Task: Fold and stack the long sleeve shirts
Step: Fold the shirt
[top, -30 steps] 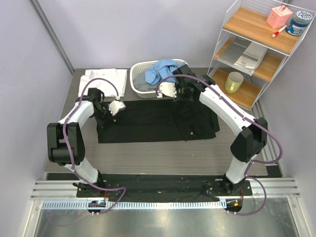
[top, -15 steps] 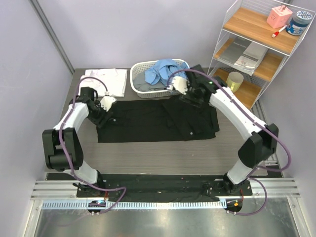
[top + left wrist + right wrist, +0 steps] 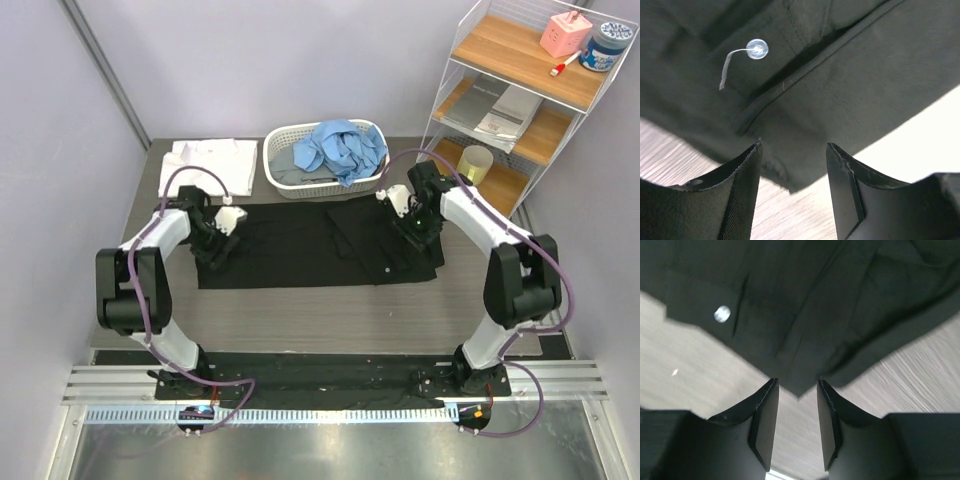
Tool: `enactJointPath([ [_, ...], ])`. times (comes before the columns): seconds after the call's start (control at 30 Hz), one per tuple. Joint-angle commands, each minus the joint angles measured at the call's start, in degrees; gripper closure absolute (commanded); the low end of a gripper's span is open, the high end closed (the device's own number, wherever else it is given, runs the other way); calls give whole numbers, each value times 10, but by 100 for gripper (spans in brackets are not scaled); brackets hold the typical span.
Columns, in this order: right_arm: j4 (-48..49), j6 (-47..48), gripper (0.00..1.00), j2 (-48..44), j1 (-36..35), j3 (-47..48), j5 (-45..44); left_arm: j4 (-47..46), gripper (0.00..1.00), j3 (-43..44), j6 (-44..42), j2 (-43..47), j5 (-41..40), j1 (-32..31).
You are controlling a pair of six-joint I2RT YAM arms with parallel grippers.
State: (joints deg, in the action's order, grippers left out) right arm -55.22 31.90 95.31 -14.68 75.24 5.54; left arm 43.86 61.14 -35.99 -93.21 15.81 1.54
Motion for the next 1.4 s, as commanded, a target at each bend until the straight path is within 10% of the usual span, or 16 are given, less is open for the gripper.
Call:
enactJointPath([
  [0.0, 75, -42, 60, 52, 18, -10, 15, -4, 47, 18, 10, -51, -39, -3],
  [0.63, 21, -6, 80, -14, 25, -164, 19, 30, 54, -153, -58, 75, -80, -3],
  [0.97, -35, -44, 60, -114, -49, -99, 98, 109, 36, -24, 11, 179, 118, -3],
  [1.1, -7, -82, 59, -90, -72, -121, 100, 114, 13, -12, 21, 226, 196, -2],
  [1.37, 54, -89, 57, -50, -85, -149, 54, 98, 8, -26, 23, 312, 239, -3],
])
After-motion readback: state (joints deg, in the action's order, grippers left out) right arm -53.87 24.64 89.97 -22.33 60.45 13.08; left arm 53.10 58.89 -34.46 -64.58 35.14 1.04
